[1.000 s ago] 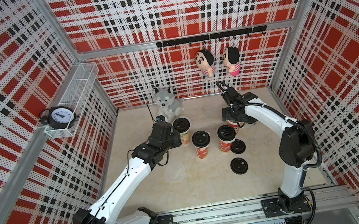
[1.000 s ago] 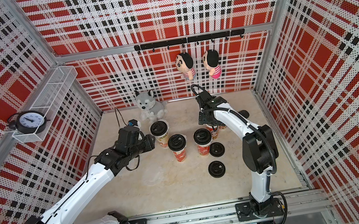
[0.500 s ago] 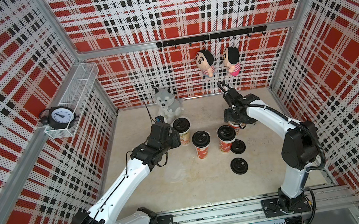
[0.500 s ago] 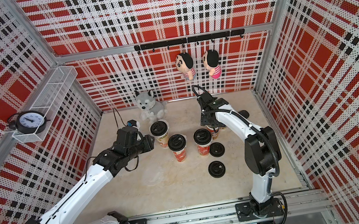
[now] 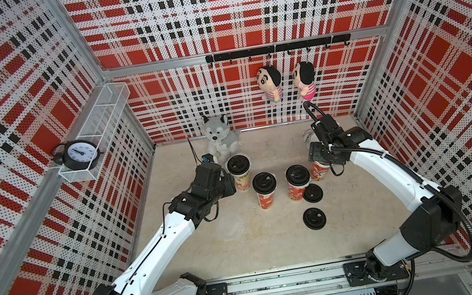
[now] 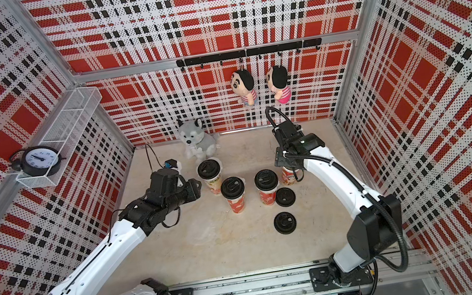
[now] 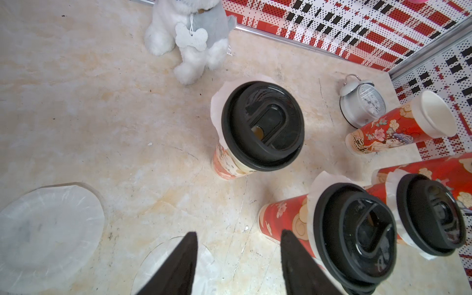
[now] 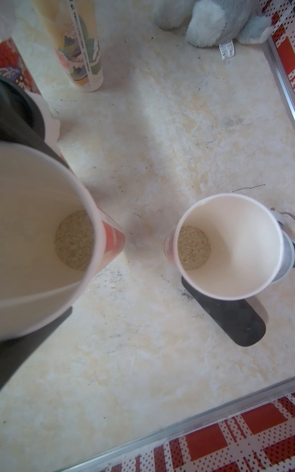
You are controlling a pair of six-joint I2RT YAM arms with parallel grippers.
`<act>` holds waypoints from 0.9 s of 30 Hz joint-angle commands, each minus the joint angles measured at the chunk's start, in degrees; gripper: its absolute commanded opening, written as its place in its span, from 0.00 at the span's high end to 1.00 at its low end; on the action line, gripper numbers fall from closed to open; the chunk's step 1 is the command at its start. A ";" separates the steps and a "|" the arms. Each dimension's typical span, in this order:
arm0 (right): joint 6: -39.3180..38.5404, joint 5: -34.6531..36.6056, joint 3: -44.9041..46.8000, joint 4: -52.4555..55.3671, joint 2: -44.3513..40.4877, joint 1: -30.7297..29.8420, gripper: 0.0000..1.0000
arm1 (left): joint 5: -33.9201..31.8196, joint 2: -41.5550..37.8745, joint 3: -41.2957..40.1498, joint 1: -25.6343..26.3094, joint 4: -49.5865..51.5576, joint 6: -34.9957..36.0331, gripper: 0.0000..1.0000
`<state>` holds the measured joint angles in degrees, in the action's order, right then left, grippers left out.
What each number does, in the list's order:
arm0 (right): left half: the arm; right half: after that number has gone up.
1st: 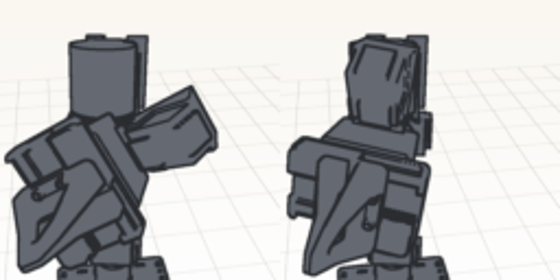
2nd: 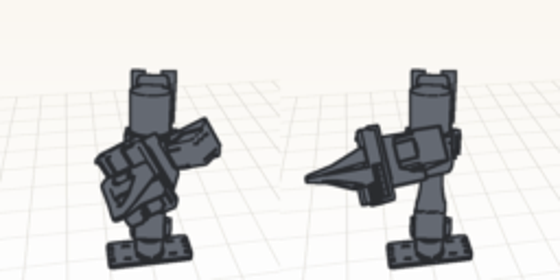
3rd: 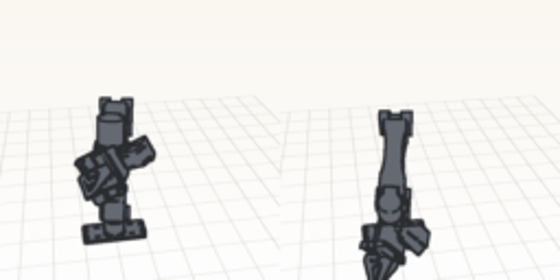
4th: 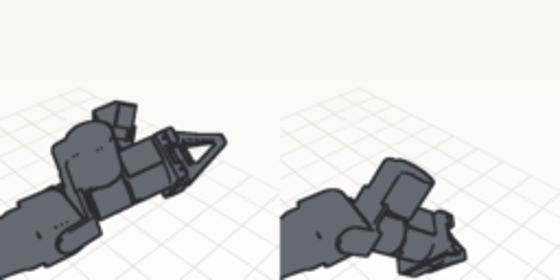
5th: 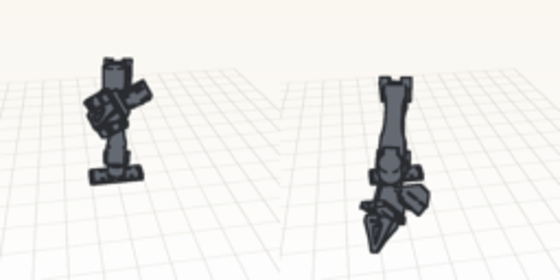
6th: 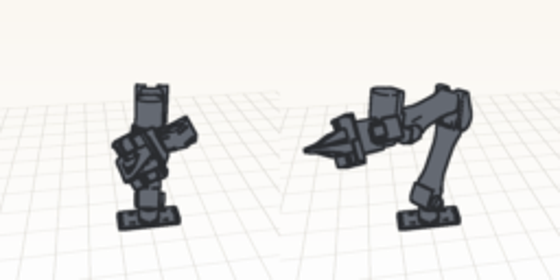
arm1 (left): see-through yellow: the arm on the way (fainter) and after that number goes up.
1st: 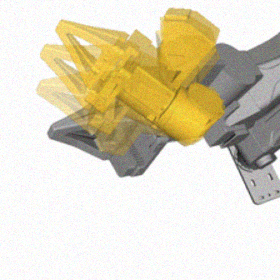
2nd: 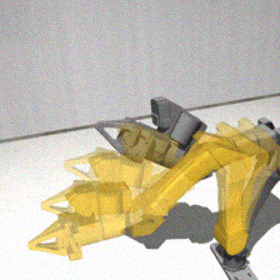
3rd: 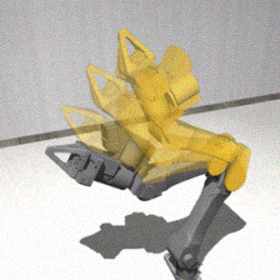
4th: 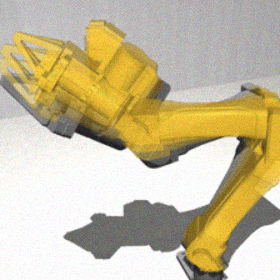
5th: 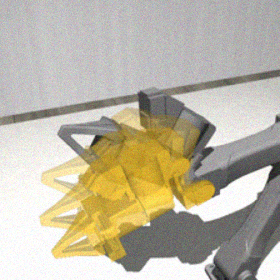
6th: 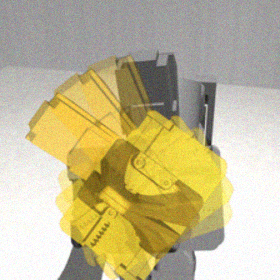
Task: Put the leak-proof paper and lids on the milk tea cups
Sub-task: Pick up the cup at the center of the board, then pick up the leak-proof paper from the center of the board.
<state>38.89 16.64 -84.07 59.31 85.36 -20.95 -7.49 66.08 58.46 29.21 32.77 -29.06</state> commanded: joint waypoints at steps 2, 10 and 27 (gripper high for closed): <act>-1.19 0.08 2.64 3.26 -6.61 0.56 0.21 | 0.81 -0.95 -0.10 -0.63 2.08 1.27 0.44; -6.19 -7.16 9.25 9.40 -17.62 -3.62 0.26 | 1.60 -0.04 -4.02 -2.20 4.48 -0.98 0.46; 1.77 -3.56 9.51 8.33 -18.59 -34.42 0.26 | 2.02 8.03 -15.98 -3.38 7.83 -11.33 0.52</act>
<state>39.16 11.57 -73.32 70.48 66.15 -53.45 -4.78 73.60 42.59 25.54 38.04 -37.54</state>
